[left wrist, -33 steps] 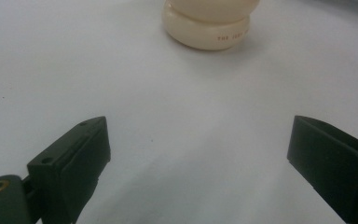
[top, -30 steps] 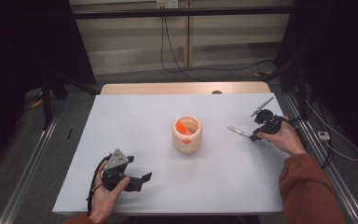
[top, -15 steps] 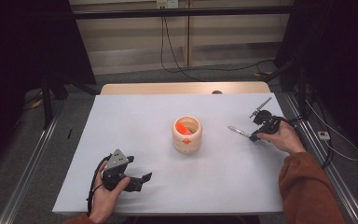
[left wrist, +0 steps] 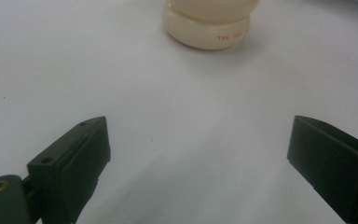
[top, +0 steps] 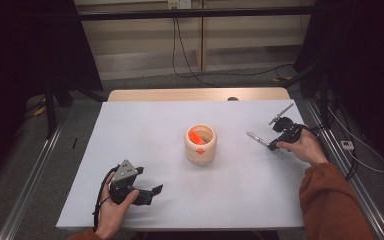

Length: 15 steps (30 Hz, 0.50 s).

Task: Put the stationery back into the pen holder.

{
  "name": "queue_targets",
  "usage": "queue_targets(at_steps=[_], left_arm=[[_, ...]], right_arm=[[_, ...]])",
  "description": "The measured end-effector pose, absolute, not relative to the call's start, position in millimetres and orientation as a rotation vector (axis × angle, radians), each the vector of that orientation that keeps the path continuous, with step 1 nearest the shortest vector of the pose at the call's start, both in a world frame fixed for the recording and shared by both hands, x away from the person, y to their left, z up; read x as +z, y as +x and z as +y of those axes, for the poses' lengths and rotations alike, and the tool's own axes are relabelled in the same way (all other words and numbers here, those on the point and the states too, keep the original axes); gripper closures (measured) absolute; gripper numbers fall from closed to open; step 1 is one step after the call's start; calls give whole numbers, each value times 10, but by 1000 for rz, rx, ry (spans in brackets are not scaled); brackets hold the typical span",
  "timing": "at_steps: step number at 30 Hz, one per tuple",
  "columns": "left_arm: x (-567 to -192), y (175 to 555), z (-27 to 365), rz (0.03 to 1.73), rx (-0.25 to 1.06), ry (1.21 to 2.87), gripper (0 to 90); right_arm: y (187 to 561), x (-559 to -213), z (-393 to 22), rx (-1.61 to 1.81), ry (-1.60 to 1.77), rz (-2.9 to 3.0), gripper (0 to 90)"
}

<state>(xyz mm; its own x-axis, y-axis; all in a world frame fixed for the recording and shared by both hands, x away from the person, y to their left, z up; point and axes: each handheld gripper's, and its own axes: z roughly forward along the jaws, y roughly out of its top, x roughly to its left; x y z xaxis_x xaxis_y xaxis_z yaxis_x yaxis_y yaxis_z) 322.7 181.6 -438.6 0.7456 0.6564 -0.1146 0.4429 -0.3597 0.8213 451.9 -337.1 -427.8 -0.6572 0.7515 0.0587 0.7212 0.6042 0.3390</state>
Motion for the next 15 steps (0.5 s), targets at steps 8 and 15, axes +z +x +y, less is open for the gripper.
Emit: queue_targets(at_steps=[8,15], left_arm=[[-4385,3223,1815,829,291,2008,58],[-4385,3226,1817,827,292,2010,58]], right_arm=[[4476,-4199,-3390,565,1244,2708,802],[4443,-4137,-3419,612,1244,2695,802]])
